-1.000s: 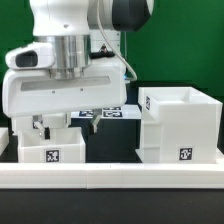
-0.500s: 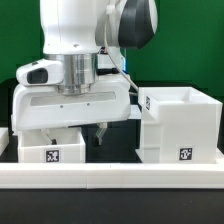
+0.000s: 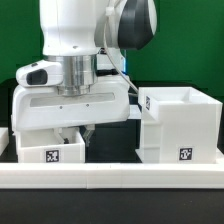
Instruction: Assemble drawer
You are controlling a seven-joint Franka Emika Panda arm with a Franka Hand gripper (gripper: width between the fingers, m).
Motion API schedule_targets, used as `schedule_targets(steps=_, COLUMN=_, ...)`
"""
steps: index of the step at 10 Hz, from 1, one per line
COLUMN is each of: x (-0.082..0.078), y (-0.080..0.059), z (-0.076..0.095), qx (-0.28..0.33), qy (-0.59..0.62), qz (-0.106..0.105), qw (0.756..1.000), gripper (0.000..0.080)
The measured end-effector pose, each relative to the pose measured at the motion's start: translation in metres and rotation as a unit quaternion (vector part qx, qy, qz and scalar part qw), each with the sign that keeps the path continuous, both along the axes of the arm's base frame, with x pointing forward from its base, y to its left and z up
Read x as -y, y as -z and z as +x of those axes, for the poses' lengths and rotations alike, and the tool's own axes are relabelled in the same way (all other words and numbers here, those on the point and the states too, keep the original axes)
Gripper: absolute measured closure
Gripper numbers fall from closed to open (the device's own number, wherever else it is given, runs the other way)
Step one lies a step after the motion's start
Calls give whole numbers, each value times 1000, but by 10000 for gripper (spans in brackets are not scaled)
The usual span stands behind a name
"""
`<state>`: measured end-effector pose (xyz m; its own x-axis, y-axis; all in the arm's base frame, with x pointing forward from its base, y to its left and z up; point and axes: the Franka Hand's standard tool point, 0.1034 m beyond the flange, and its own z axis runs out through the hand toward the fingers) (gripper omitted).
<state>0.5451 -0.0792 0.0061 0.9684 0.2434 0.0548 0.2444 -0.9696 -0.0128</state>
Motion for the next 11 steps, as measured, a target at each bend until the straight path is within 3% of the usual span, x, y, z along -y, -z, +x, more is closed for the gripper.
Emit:
schedule_targets(steps=1, x=0, y=0, z=0, qx=0, qy=0, qz=0, qw=1000, gripper=708)
schedule_targets(steps=2, x=0, y=0, z=1, qx=1, qy=0, qz=0, qw=1000, gripper=708)
schedule_targets(steps=3, x=-1, y=-1, z=1, qx=1, qy=-1, qz=0, qw=1000, gripper=759)
schedule_targets(steps=7, x=0, y=-1, z=1, qx=1, qy=-4, qz=-1, qw=1000, gripper=759)
schedule_targets(steps=11, x=9, y=-11, z=-11, qx=2, qy=-114, qz=-6, qw=993, gripper=758)
